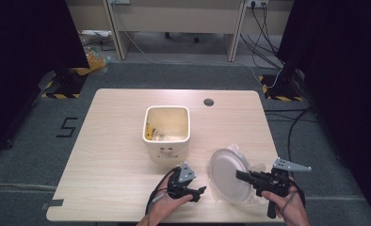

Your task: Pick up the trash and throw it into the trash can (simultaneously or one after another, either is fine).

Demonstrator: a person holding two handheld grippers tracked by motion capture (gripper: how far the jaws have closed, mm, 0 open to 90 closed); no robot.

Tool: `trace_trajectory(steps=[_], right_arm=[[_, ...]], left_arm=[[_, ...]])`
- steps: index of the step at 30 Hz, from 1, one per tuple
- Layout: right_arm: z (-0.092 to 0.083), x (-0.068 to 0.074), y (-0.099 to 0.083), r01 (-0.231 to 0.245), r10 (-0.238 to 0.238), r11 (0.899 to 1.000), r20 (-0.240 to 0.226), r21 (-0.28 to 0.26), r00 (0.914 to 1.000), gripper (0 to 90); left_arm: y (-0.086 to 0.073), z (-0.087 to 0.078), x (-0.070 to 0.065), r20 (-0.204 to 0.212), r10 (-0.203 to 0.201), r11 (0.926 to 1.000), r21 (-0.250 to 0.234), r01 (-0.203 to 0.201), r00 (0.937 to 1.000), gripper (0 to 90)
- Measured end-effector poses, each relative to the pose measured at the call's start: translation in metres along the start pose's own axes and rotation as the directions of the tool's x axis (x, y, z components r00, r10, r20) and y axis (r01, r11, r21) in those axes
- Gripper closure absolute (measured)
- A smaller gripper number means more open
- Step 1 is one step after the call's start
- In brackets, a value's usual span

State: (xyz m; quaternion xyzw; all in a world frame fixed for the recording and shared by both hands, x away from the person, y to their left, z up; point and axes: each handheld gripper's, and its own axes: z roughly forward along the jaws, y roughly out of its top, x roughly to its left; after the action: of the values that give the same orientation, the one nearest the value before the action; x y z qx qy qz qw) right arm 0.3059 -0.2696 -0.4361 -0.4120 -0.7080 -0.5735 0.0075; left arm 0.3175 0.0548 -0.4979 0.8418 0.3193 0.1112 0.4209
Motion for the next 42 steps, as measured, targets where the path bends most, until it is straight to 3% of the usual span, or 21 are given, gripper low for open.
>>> trace_trajectory(steps=[1, 2, 9, 14, 19, 23, 29, 42], right_arm=[[0.003, 0.002, 0.003, -0.023, 0.022, 1.000, -0.052, -0.020, 0.9984, 82.7], [0.003, 0.002, 0.003, -0.023, 0.022, 1.000, -0.052, -0.020, 0.9984, 82.7], [0.004, 0.012, 0.019, -0.030, 0.017, 0.995, -0.143, -0.091, 0.9895, 83.2], [0.003, 0.013, 0.031, -0.036, 0.020, 0.994, -0.148, -0.106, 0.9887, 83.1], [0.005, 0.009, 0.038, -0.039, 0.025, 0.994, -0.138, -0.101, 0.9902, 83.1], [0.007, 0.006, 0.049, -0.053, 0.037, 0.992, -0.139, -0.111, 0.9895, 83.2], [0.006, 0.010, 0.071, -0.026, 0.008, 0.991, -0.134, -0.135, 0.9909, 83.1], [0.016, 0.015, 0.110, -0.017, -0.011, 0.984, -0.158, -0.177, 0.9874, 83.1]], left_arm=[[-0.009, -0.009, 0.008, -0.016, -0.009, 1.0000, 0.003, 0.009, 0.9998, 28.0], [-0.009, -0.009, 0.008, -0.016, -0.009, 1.0000, 0.003, 0.009, 0.9998, 27.8], [-0.042, -0.038, 0.042, -0.077, -0.081, 0.9966, 0.012, 0.082, 0.9938, 27.3], [-0.055, -0.052, 0.056, -0.152, -0.081, 0.9962, 0.017, 0.085, 0.9850, 25.9], [-0.061, -0.065, 0.069, -0.201, -0.088, 0.9954, 0.019, 0.094, 0.9757, 23.1], [-0.067, -0.067, 0.078, -0.216, -0.115, 0.9925, 0.017, 0.121, 0.9697, 21.5], [-0.073, -0.066, 0.084, -0.242, -0.126, 0.9902, 0.028, 0.137, 0.9619, 19.2], [-0.075, -0.064, 0.086, -0.253, -0.135, 0.9891, 0.024, 0.145, 0.9581, 13.1]])
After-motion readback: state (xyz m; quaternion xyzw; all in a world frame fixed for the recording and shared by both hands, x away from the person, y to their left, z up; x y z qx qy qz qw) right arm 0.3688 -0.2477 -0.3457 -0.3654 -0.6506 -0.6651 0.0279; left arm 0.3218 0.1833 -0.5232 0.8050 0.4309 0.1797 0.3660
